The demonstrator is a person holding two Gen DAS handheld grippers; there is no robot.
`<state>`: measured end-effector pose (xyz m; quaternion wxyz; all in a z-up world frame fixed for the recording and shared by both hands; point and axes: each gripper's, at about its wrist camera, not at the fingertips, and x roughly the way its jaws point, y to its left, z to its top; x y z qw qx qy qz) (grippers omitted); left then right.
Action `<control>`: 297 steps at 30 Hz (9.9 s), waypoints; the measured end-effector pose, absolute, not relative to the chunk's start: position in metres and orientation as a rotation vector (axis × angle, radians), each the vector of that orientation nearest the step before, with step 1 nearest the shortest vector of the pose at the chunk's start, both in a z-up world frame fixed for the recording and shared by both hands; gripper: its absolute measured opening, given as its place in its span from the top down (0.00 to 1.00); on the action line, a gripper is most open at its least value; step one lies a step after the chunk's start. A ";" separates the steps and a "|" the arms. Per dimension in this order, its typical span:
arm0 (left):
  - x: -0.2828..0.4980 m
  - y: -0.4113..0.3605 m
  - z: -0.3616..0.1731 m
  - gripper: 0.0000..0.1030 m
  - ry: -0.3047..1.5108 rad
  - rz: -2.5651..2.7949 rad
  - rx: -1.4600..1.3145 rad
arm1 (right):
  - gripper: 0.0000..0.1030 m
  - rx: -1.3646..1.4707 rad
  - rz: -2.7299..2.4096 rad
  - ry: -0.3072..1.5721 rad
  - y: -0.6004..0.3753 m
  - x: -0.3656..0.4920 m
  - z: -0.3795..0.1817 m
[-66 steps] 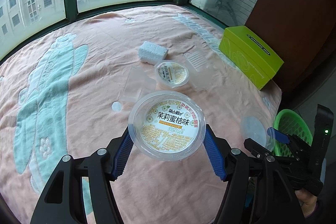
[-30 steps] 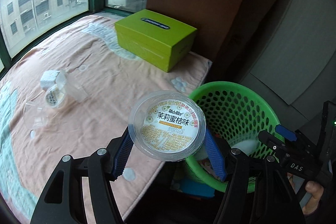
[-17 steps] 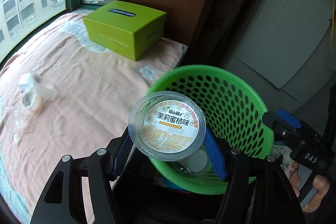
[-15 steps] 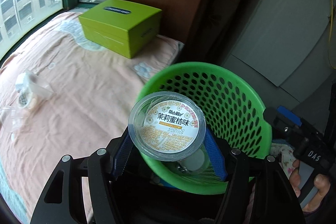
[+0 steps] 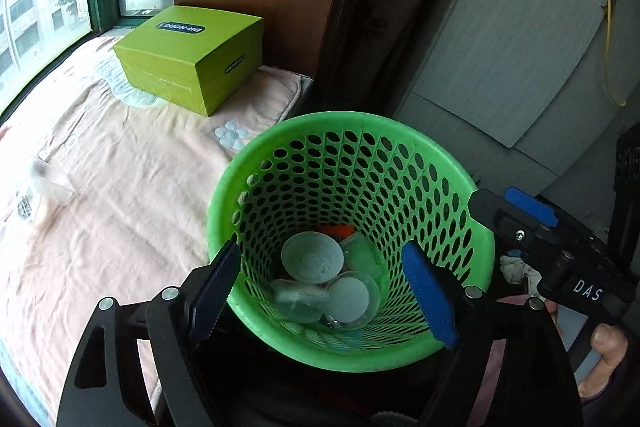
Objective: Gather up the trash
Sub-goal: 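Carry the cup and lid over the green basket and open both grippers, then grasp the clear plastic cup with the left gripper, then grasp the clear rectangular tray with the right gripper, then carry the cup and tray over the green basket and open both grippers, then grasp the labeled clear food cup with the right gripper while the left approaches the foam block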
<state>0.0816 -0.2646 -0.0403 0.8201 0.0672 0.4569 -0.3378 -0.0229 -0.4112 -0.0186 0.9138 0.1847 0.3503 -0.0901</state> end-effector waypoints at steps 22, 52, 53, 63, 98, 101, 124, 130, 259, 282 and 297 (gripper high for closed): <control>0.149 -0.087 -0.032 0.23 0.926 -0.273 0.020 | 0.08 0.275 0.029 0.765 -0.316 0.045 -0.012; 0.249 0.026 -0.111 0.51 1.018 -0.051 0.009 | 0.08 0.269 0.318 0.896 -0.182 0.178 -0.036; 0.249 0.027 -0.111 0.52 1.012 -0.055 0.011 | 0.08 0.279 0.328 0.902 -0.180 0.183 -0.037; 0.239 0.050 -0.099 0.53 0.989 -0.061 -0.039 | 0.08 0.417 0.417 0.942 -0.158 0.238 -0.047; 0.222 0.084 -0.092 0.53 0.983 -0.035 -0.120 | 0.39 0.548 0.470 1.080 -0.147 0.276 -0.108; 0.220 0.083 -0.089 0.53 0.978 -0.038 -0.117 | 0.40 0.520 0.464 1.070 -0.145 0.273 -0.105; 0.218 0.089 -0.090 0.53 0.980 -0.032 -0.123 | 0.11 0.386 0.487 1.033 -0.127 0.288 -0.107; 0.220 0.093 -0.095 0.53 0.993 -0.029 -0.130 | 0.11 0.416 0.521 1.030 -0.124 0.299 -0.113; 0.242 0.097 -0.026 0.29 0.915 0.008 -0.134 | 0.11 -0.012 0.440 0.899 -0.092 0.226 -0.060; 0.287 0.120 -0.055 0.26 0.965 0.032 -0.190 | 0.36 -0.098 0.461 1.022 -0.045 0.293 -0.115; 0.337 0.037 -0.087 0.15 1.006 -0.091 -0.019 | 0.39 0.004 0.412 0.964 -0.121 0.241 -0.055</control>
